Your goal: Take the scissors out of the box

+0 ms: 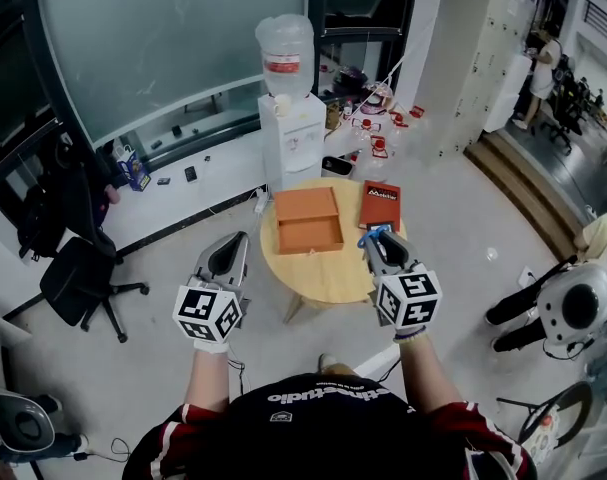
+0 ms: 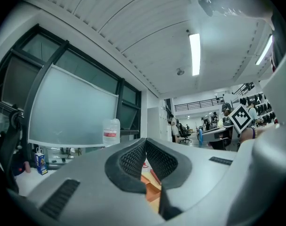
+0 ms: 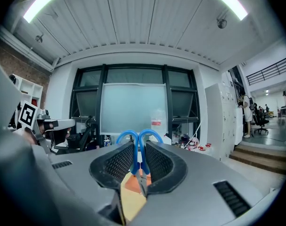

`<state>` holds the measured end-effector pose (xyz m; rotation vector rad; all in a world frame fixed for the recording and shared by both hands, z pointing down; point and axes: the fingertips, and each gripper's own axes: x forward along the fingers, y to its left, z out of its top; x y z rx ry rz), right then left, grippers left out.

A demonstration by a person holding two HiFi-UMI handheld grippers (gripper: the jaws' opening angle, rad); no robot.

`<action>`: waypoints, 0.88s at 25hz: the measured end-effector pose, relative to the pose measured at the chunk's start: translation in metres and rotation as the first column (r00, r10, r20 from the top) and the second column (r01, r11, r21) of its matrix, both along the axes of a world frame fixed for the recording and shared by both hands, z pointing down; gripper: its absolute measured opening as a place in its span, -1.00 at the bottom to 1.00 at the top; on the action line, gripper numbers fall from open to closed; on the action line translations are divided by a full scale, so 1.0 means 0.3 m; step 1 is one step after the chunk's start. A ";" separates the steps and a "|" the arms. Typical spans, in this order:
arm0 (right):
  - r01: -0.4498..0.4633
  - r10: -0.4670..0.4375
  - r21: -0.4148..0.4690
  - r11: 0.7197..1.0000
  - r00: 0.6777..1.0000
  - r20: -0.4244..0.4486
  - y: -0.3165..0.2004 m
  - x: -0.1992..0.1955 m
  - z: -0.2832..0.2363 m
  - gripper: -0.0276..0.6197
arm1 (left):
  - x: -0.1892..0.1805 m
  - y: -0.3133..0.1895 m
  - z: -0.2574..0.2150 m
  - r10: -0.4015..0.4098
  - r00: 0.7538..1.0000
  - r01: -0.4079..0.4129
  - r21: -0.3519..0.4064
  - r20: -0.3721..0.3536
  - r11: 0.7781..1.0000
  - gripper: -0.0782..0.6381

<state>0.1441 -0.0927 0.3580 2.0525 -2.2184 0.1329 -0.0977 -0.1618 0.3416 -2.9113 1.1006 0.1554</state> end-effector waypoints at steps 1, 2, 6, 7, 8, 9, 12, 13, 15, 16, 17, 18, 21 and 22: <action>0.000 0.000 0.002 1.000 1.000 0.002 0.003 -0.006 -0.004 -0.58 | -0.006 0.004 0.000 0.001 1.000 -0.001 0.000 0.000 1.000 -0.73; -0.001 0.001 0.005 1.000 1.000 0.005 0.006 -0.014 -0.007 -0.58 | -0.013 0.006 0.001 0.002 1.000 -0.002 -0.001 0.000 1.000 -0.73; 0.001 -0.001 0.010 1.000 1.000 0.014 0.017 -0.039 -0.016 -0.58 | -0.030 0.010 0.005 0.009 1.000 -0.010 -0.008 -0.006 1.000 -0.73; 0.002 -0.002 0.011 1.000 1.000 0.017 0.022 -0.041 -0.020 -0.58 | -0.028 0.013 0.004 0.012 1.000 -0.012 -0.009 -0.008 1.000 -0.73; 0.003 -0.003 0.012 1.000 1.000 0.021 0.028 -0.042 -0.023 -0.58 | -0.026 0.017 0.003 0.014 1.000 -0.014 -0.010 -0.010 1.000 -0.73; 0.004 -0.004 0.013 1.000 1.000 0.024 0.032 -0.044 -0.027 -0.58 | -0.024 0.020 0.003 0.017 1.000 -0.017 -0.011 -0.012 1.000 -0.73; 0.005 -0.005 0.016 1.000 1.000 0.029 0.043 -0.049 -0.036 -0.58 | -0.019 0.029 0.005 0.028 0.999 -0.028 -0.015 -0.017 0.999 -0.73; 0.005 -0.006 0.016 1.000 1.000 0.029 0.046 -0.051 -0.039 -0.58 | -0.017 0.032 0.007 0.033 0.999 -0.034 -0.018 -0.020 0.999 -0.73; 0.008 -0.008 0.018 1.000 1.000 0.029 0.052 -0.060 -0.043 -0.58 | -0.015 0.036 0.006 0.046 0.998 -0.047 -0.023 -0.029 0.999 -0.73; 0.009 -0.010 0.019 1.000 1.000 0.029 0.053 -0.065 -0.046 -0.58 | -0.016 0.037 0.002 0.052 0.998 -0.053 -0.022 -0.033 0.998 -0.73; 0.010 -0.011 0.021 1.000 1.000 0.030 0.054 -0.071 -0.050 -0.58 | -0.016 0.036 -0.003 0.056 0.998 -0.057 -0.019 -0.034 0.998 -0.73; 0.011 -0.012 0.023 1.000 0.999 0.030 0.056 -0.076 -0.055 -0.58 | -0.017 0.036 -0.008 0.060 0.998 -0.060 -0.016 -0.034 0.998 -0.73; 0.014 -0.015 0.026 1.000 0.999 0.034 0.060 -0.089 -0.062 -0.58 | -0.016 0.038 -0.019 0.067 0.997 -0.067 -0.010 -0.037 0.998 -0.73; 0.016 -0.017 0.026 1.000 0.999 0.035 0.060 -0.093 -0.063 -0.58 | -0.015 0.038 -0.020 0.069 0.997 -0.069 -0.009 -0.037 0.998 -0.73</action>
